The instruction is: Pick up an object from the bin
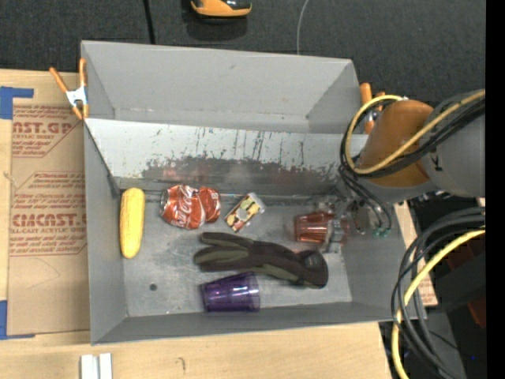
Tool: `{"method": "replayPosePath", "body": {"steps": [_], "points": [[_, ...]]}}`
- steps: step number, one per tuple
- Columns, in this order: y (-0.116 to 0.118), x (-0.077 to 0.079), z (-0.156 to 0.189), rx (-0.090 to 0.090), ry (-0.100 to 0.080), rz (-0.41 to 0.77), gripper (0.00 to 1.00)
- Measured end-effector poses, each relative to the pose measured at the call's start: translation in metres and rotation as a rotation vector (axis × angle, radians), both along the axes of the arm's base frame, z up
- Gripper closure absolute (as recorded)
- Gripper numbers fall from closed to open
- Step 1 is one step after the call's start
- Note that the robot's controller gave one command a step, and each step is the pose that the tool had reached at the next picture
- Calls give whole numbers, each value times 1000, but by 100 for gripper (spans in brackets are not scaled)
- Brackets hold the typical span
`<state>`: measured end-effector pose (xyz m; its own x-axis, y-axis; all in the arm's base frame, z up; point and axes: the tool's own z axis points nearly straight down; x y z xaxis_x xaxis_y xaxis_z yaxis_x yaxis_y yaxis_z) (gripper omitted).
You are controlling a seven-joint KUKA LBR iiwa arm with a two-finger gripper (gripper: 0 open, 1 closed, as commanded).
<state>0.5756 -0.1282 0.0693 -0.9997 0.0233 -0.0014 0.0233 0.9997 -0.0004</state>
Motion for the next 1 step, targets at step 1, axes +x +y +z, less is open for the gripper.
{"method": "replayPosePath", "body": {"steps": [1], "points": [[0, 0, 0, 0, 0, 0, 100]]}}
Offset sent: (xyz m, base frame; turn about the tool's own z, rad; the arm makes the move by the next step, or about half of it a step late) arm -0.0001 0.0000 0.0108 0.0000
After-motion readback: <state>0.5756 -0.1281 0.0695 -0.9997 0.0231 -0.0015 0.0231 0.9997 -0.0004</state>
